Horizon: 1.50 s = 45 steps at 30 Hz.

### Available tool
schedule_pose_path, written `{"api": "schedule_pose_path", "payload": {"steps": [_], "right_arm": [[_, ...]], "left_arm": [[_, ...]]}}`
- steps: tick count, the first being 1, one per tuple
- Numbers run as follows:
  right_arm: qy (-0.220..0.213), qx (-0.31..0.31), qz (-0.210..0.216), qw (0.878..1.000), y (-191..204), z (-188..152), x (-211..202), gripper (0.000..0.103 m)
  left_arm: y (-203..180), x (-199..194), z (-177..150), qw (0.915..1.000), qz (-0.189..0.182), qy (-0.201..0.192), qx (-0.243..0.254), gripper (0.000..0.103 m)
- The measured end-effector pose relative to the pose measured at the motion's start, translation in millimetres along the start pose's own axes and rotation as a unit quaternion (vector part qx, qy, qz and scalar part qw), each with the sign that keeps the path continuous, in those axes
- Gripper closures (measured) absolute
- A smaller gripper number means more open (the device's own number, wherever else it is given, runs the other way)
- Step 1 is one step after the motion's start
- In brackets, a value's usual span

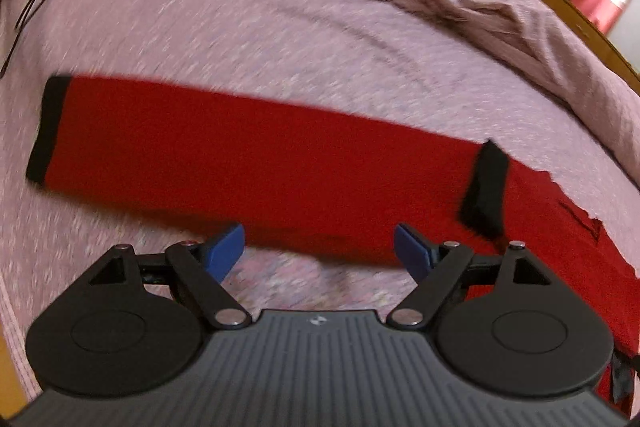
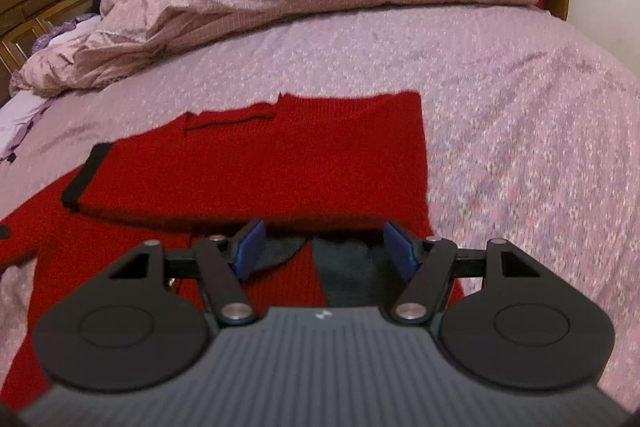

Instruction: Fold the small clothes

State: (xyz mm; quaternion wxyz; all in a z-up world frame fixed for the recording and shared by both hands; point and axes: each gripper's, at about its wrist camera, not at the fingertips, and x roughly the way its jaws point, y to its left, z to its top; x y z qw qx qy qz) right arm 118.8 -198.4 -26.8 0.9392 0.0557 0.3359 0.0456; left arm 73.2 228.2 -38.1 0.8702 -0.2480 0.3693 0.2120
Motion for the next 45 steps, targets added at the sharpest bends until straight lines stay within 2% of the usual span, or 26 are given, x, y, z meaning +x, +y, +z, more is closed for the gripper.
{"api": "schedule_pose_path", "payload": {"steps": [4, 9, 16, 25, 28, 30, 33, 39, 45], "right_arm": [[0.018, 0.008, -0.002, 1.0, -1.2, -10.2, 4.4, 0.035], [0.042, 0.019, -0.009, 0.999, -4.6, -21.4, 14.1, 0.036], [0.046, 0.017, -0.015, 0.999, -3.6, -28.8, 20.2, 0.035], [0.042, 0.005, -0.019, 0.999, 1.0, -30.2, 23.1, 0.029], [0.041, 0.008, -0.017, 0.999, 0.0, -30.0, 23.8, 0.028], [0.04, 0.007, -0.017, 0.999, 0.3, -30.1, 24.3, 0.027], [0.039, 0.006, -0.018, 0.999, 1.3, -30.9, 24.7, 0.026], [0.036, 0.004, -0.018, 0.999, 1.6, -30.9, 23.2, 0.026], [0.028, 0.017, -0.003, 0.999, -2.8, -31.7, 13.9, 0.027]], "left_arm": [[24.2, 7.5, -5.0, 0.9986, 0.01, 0.004, -0.051, 0.018], [44.8, 14.9, -11.0, 0.9951, -0.002, -0.022, -0.097, 0.016], [50.5, 17.4, -8.4, 0.9908, -0.014, -0.076, -0.111, 0.014], [57.1, 29.8, 8.3, 0.9851, -0.012, -0.12, -0.122, 0.017], [61.1, 30.6, 13.1, 0.9835, -0.008, -0.13, -0.126, 0.028], [63.7, 28.5, 16.8, 0.9836, -0.004, -0.13, -0.126, 0.052], [73.5, 21.9, 21.3, 0.9801, -0.034, -0.129, -0.147, 0.07], [65.9, -0.3, 35.1, 0.9752, -0.079, -0.152, -0.141, 0.081], [29.4, -25.8, 60.6, 0.968, -0.146, -0.174, -0.107, 0.084]]}}
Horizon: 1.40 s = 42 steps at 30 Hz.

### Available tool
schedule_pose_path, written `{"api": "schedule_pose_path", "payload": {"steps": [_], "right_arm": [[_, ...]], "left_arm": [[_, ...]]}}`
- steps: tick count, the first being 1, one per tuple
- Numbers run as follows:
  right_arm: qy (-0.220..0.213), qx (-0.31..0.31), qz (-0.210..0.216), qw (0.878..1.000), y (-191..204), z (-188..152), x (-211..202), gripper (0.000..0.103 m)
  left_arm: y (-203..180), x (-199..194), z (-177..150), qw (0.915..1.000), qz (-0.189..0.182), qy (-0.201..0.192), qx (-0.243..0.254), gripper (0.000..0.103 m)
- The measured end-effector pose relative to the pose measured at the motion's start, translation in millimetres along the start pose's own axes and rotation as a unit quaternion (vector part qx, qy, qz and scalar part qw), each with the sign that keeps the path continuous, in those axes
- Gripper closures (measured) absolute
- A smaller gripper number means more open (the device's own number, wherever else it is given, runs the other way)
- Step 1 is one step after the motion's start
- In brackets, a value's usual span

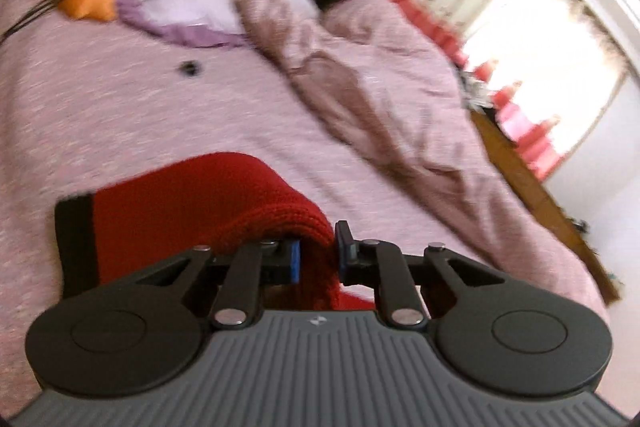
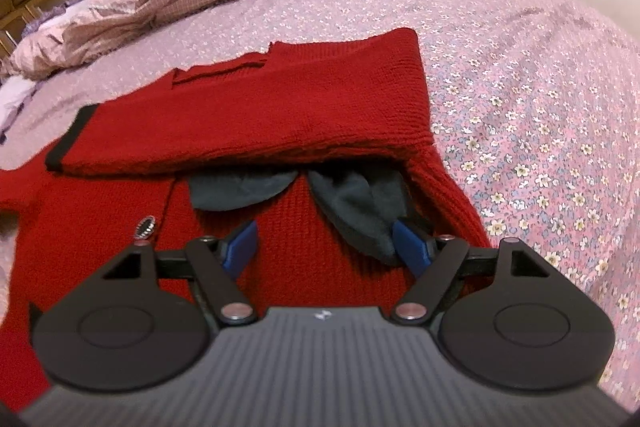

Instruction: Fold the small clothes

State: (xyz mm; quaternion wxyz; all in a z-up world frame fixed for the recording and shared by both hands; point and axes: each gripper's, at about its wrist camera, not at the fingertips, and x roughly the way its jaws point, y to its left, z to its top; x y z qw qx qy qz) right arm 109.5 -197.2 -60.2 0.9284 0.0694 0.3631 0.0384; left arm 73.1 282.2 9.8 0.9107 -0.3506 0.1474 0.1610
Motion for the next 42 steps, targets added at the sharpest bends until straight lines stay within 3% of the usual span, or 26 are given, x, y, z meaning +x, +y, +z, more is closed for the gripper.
{"api": "schedule_pose_path", "payload": {"steps": [7, 15, 21, 28, 34, 37, 39, 42], "right_arm": [[-0.011, 0.007, 0.025, 1.0, -1.6, -3.8, -13.4, 0.028], [-0.023, 0.019, 0.028, 0.999, -9.5, -5.1, -24.2, 0.028], [-0.026, 0.031, 0.024, 0.999, -18.5, -7.2, -26.6, 0.028], [-0.023, 0.041, 0.02, 0.999, -25.9, -9.7, -23.7, 0.028], [-0.017, 0.045, 0.018, 0.999, -26.4, -11.6, -19.4, 0.028], [-0.016, 0.044, 0.016, 0.999, -25.4, -11.7, -18.6, 0.028], [-0.016, 0.043, 0.015, 0.999, -24.8, -11.2, -18.6, 0.028], [-0.015, 0.044, 0.016, 0.999, -23.7, -9.9, -19.2, 0.028]], "left_arm": [[-83.5, -3.5, -0.7, 0.9929, -0.106, 0.009, 0.054, 0.084], [-162.1, 17.6, -48.3, 0.9759, -0.179, 0.07, 0.103, 0.084], [-192.9, 49.8, -109.6, 0.9614, -0.187, 0.143, 0.144, 0.084], [-197.1, 84.6, -177.4, 0.9396, -0.151, 0.229, 0.205, 0.084], [-197.0, 97.6, -196.6, 0.9267, -0.129, 0.255, 0.243, 0.079], [-196.4, 91.5, -195.2, 0.9218, -0.121, 0.263, 0.258, 0.069], [-196.4, 85.1, -191.8, 0.918, -0.119, 0.266, 0.269, 0.051], [-195.9, 70.3, -185.8, 0.9119, -0.109, 0.263, 0.296, 0.033]]}}
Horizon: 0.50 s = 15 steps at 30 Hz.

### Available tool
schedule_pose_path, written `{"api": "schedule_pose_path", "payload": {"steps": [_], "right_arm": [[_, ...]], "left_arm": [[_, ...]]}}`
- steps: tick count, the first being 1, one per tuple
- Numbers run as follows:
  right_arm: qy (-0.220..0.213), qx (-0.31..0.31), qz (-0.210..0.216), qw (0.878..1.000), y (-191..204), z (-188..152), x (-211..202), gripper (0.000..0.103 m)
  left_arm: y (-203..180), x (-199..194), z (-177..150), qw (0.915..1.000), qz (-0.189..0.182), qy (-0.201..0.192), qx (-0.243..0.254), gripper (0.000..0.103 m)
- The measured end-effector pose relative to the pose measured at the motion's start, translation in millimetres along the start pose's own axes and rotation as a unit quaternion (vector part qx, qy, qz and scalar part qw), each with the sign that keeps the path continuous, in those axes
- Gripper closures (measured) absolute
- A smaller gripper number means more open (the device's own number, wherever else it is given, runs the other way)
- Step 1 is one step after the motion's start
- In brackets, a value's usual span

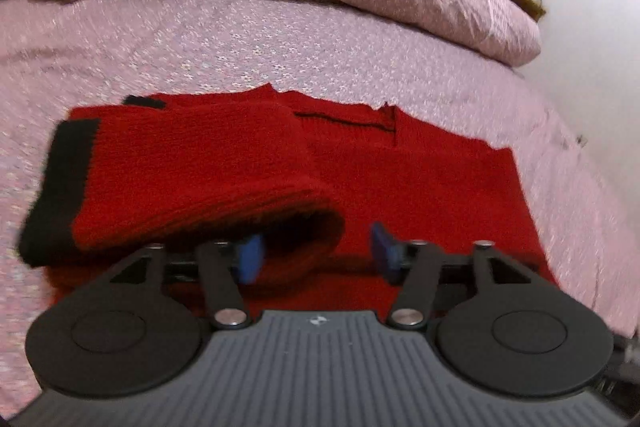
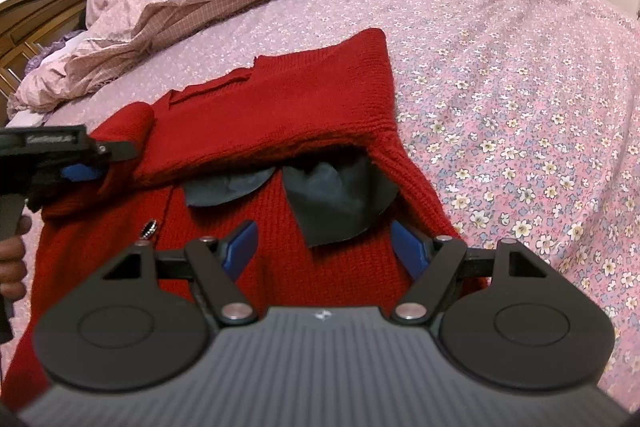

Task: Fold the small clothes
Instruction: 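Move the right tool to the folded sleeve and close on it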

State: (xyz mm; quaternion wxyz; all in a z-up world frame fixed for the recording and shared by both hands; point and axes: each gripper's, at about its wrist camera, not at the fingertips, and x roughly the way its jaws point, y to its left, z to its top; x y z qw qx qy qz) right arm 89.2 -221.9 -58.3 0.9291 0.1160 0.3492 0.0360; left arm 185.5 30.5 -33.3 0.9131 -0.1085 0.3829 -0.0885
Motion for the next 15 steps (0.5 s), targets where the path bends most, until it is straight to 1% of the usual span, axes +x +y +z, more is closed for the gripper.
{"api": "schedule_pose_path", "payload": {"steps": [3, 5, 8, 10, 15], "right_arm": [[-0.001, -0.005, 0.005, 1.0, 3.2, 2.7, -1.6, 0.028], [-0.002, -0.011, 0.01, 1.0, 7.8, 5.0, -3.0, 0.028], [-0.007, -0.028, 0.017, 0.999, 17.3, 8.1, -5.6, 0.028], [-0.01, -0.042, 0.025, 0.999, 25.9, 11.6, -6.3, 0.028], [-0.005, -0.084, 0.042, 0.996, 51.3, 21.4, -1.5, 0.028]], "left_arm": [[1.7, -13.9, -6.2, 0.9993, 0.025, 0.006, 0.028, 0.03], [6.0, -20.4, -10.1, 0.9983, 0.045, 0.014, 0.034, 0.029], [18.8, -28.7, -16.7, 0.9964, 0.078, 0.023, 0.027, 0.029], [29.6, -33.5, -20.4, 0.9952, 0.093, 0.025, 0.019, 0.029], [52.4, -46.8, -29.3, 0.9901, 0.139, 0.02, 0.007, 0.028]]}}
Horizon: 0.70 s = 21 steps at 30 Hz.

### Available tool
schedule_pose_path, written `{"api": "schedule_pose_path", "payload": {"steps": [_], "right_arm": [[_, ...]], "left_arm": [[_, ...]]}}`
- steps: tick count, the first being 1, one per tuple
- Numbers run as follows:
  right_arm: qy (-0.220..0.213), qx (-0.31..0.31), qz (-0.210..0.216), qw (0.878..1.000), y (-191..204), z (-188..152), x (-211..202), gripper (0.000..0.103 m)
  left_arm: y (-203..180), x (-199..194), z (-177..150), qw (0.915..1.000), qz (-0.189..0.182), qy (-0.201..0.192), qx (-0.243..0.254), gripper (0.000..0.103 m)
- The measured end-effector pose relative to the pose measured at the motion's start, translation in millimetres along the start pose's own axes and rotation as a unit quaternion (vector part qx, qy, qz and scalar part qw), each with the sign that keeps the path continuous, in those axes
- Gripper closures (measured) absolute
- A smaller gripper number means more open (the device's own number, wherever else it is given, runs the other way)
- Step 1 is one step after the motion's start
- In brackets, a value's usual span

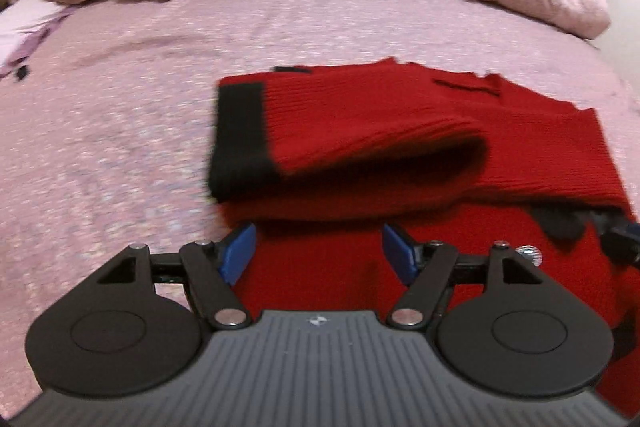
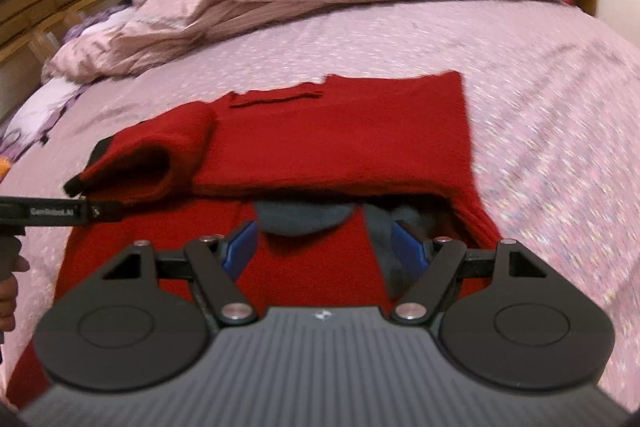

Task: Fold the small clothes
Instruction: 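Move the right tool to the folded sleeve and close on it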

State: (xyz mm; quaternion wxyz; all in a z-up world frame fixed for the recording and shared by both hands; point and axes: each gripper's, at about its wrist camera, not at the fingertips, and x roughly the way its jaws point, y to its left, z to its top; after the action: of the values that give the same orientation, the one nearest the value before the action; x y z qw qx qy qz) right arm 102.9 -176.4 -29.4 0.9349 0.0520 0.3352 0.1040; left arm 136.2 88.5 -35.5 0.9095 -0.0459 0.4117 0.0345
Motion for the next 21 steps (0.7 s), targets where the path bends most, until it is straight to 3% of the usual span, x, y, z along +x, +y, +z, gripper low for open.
{"api": "schedule_pose_path", "payload": {"steps": [14, 21], "right_arm": [[-0.004, -0.135, 0.061, 0.989, 96.1, 43.2, 37.6, 0.028], [-0.003, -0.239, 0.029, 0.971, 142.4, 50.2, 69.6, 0.028]], "left_arm": [[26.7, 5.9, -7.9, 0.9989, 0.027, 0.008, -0.039, 0.028], [36.0, 6.6, -8.8, 0.9981, 0.027, 0.009, -0.055, 0.028]]}}
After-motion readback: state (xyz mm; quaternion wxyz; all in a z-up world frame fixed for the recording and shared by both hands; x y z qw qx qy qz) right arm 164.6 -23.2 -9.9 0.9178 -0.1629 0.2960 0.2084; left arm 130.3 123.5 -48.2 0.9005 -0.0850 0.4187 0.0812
